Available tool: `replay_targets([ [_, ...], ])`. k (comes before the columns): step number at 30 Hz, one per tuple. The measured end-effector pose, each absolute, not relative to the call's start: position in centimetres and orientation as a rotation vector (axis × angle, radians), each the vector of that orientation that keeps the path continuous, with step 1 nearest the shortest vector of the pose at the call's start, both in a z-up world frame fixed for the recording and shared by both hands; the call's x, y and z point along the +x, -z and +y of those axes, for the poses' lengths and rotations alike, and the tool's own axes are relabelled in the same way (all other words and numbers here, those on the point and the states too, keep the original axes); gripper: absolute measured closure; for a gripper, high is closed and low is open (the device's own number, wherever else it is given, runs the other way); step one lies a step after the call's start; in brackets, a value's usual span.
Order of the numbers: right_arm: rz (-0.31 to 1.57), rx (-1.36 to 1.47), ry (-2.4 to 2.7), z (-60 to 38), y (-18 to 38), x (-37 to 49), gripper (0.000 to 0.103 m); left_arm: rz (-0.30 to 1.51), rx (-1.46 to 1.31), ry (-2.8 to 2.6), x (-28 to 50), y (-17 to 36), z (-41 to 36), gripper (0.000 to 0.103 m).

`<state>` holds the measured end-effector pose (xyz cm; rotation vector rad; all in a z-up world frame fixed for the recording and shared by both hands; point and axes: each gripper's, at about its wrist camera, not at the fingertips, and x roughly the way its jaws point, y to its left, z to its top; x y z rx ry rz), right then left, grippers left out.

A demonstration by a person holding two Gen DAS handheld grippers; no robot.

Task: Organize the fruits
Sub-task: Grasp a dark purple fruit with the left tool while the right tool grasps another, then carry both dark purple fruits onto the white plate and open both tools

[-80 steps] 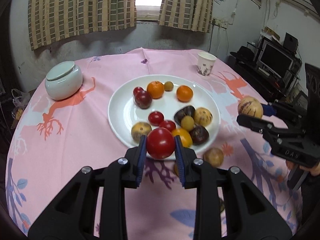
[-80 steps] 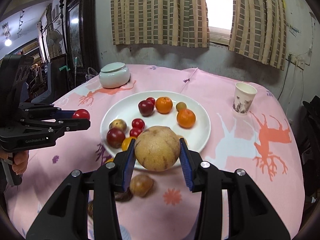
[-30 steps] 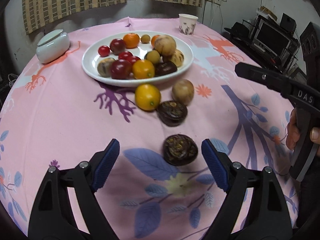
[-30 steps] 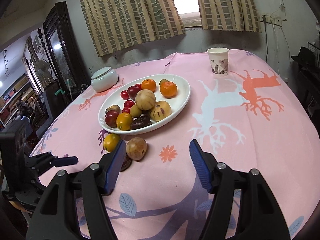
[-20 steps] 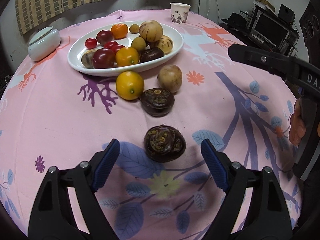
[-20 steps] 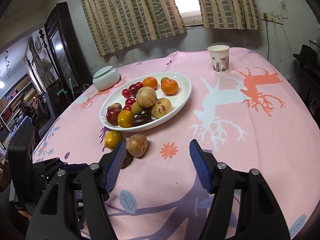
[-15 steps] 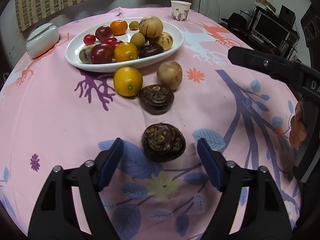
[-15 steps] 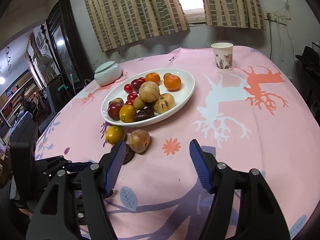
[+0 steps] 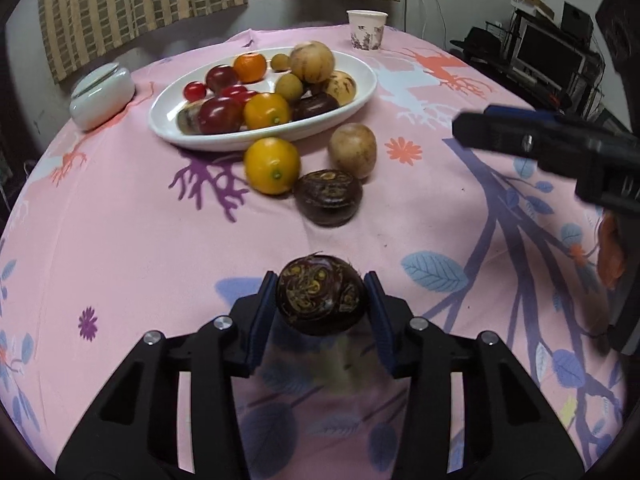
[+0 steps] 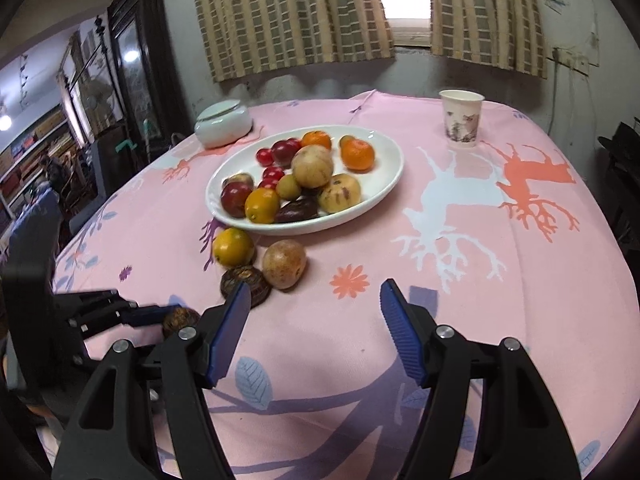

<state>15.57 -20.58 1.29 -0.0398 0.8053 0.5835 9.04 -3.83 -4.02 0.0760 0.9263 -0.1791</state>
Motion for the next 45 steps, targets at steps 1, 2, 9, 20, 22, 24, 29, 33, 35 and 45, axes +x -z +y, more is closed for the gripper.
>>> replay_targets([
  [1,0.811,-0.077,-0.586,-20.1,-1.2,15.3,0.035,0.922,0.072,0.171,8.7,3.8,-3.2,0.058],
  [2,0.814,-0.108,-0.588,-19.7,-1.1,15.1,0.035,0.916,0.069,0.162,8.3,3.6,-2.5,0.058],
  [9,0.913,-0.154,-0.713,-16.6,0.4,14.0,0.035,0.881,-0.013,0.121,7.8,3.4,2.2,0.058],
  [20,1.012,-0.203,-0.623,-12.3,2.9,15.7,0.035,0.909,-0.154,0.194,8.2,3.2,4.4,0.058],
  [22,1.020,-0.193,-0.612,-11.7,3.1,16.1,0.035,0.904,-0.164,0.189,8.2,3.1,4.6,0.058],
  [24,1.027,-0.173,-0.607,-11.2,3.3,16.6,0.035,0.907,-0.176,0.185,8.3,3.1,4.8,0.058],
  [29,1.008,-0.162,-0.590,-10.4,3.5,17.1,0.037,0.912,-0.182,0.189,8.5,3.1,4.8,0.058],
  [33,0.974,-0.219,-0.557,-9.7,3.6,17.0,0.049,0.913,-0.178,0.193,8.4,3.1,4.7,0.058],
  [35,0.951,-0.254,-0.563,-9.4,3.8,16.9,0.057,0.918,-0.187,0.199,8.4,3.2,4.8,0.058],
  [45,0.955,-0.206,-0.597,-12.4,1.8,14.5,0.061,0.931,-0.174,0.179,8.6,3.7,4.6,0.058],
])
